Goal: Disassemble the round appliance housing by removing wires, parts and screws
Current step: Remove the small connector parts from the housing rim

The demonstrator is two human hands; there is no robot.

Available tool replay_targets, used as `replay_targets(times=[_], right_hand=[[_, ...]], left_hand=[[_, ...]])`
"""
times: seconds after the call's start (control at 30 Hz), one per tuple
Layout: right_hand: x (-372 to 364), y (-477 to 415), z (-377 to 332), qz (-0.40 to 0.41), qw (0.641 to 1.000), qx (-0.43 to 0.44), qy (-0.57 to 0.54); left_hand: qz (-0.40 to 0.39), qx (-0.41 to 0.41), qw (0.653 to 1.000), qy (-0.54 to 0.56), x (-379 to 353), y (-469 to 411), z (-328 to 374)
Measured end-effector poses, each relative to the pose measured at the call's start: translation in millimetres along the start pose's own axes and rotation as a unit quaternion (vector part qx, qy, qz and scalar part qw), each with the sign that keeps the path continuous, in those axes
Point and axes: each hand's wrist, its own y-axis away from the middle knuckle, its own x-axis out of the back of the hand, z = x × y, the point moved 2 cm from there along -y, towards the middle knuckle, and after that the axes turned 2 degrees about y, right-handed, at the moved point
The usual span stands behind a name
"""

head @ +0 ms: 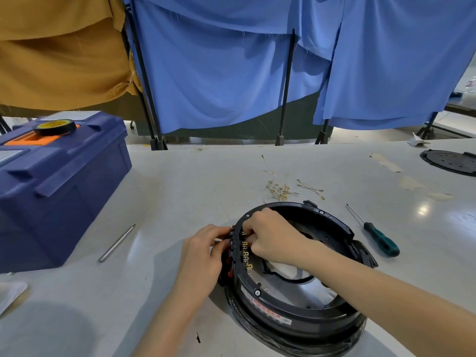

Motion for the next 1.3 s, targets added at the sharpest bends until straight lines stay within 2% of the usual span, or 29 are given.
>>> replay_targets(times=[0.13, 0.5, 0.83, 1.07, 1.3], right_hand=[[-6.4, 1.0, -2.9, 0.016, 1.0, -0.005, 0.002], [-13.9, 3.2, -3.4, 0.07, 0.993, -0.063, -0.077], [-14.5, 2.3, -4.8, 0.068, 0.995, -0.062, -0.038], [-12.5, 1.0, -1.2, 0.071, 0.992, -0.055, -0.087], [-13.6, -1.6, -0.5, 0.068, 0.991, -0.05, -0.1]], left_hand=[[0.016, -0.012, 1.0, -0.012, -2.8, 0.1, 1.5], [0.026, -0.02, 0.999, -0.024, -4.9, 0.2, 4.3], [0.042, -0.021, 0.998, -0.032, -8.7, -0.5, 4.6], [0.048, -0.005, 0.998, -0.027, -11.5, 1.3, 3.9], [0.046, -0.024, 0.998, -0.025, -11.0, 1.5, 3.4]])
